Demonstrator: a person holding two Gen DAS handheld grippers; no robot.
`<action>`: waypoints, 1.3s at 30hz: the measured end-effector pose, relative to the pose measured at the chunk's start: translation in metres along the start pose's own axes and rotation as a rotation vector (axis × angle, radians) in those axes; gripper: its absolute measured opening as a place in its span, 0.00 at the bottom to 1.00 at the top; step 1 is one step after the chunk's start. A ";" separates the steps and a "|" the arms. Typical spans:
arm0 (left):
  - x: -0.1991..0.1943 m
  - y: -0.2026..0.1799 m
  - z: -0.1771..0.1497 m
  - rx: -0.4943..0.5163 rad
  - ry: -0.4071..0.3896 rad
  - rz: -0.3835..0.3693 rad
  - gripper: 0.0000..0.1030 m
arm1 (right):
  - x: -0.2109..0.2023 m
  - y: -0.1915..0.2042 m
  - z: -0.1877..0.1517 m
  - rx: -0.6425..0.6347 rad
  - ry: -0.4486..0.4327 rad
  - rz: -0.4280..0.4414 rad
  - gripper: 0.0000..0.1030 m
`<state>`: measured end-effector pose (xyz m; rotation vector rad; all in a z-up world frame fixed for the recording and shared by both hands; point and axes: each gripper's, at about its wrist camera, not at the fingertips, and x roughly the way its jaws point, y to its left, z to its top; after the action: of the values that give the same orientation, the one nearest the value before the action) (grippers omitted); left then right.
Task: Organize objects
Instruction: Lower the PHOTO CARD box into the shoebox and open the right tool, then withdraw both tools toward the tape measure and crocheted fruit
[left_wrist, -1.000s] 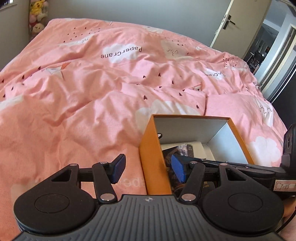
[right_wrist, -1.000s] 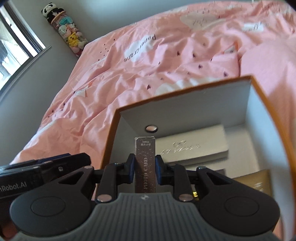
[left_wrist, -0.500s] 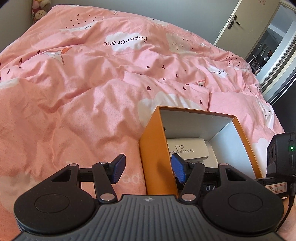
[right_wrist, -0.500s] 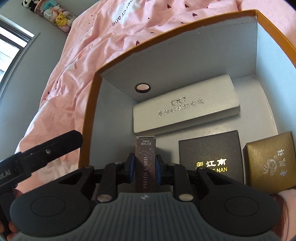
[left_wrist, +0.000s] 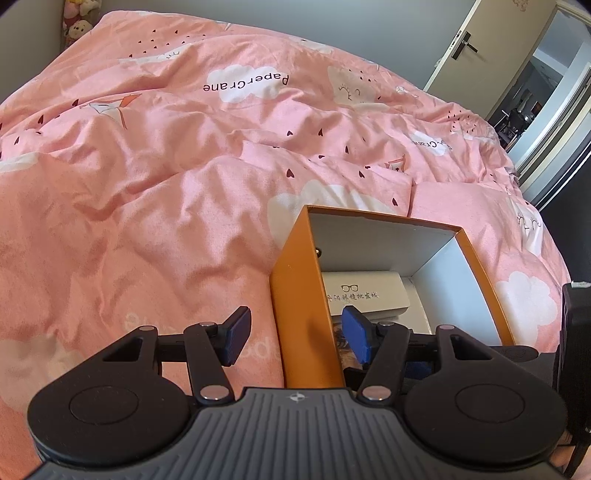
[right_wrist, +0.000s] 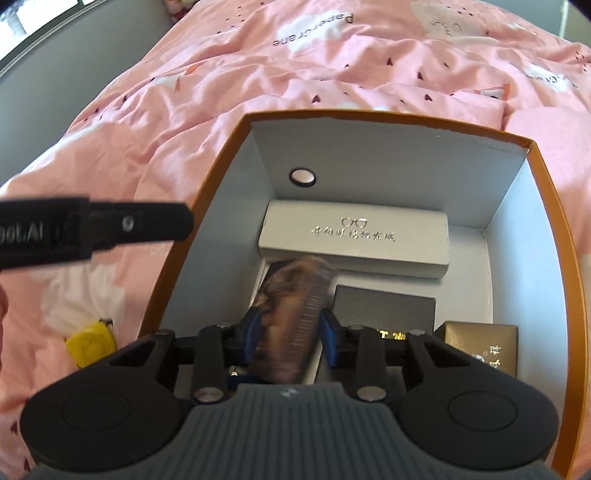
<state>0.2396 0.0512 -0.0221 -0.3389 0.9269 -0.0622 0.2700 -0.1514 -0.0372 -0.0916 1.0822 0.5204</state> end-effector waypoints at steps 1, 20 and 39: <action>0.000 -0.001 0.000 0.001 0.000 -0.001 0.65 | 0.001 0.000 -0.001 -0.017 0.004 -0.004 0.27; -0.005 -0.009 -0.010 0.006 -0.004 0.008 0.63 | 0.001 -0.019 -0.012 0.008 0.025 -0.098 0.25; -0.069 -0.016 -0.042 0.050 -0.171 0.046 0.63 | -0.076 0.052 -0.045 -0.083 -0.280 -0.162 0.36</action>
<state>0.1664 0.0384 0.0132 -0.2716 0.7618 -0.0139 0.1824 -0.1473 0.0163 -0.1727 0.7724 0.4177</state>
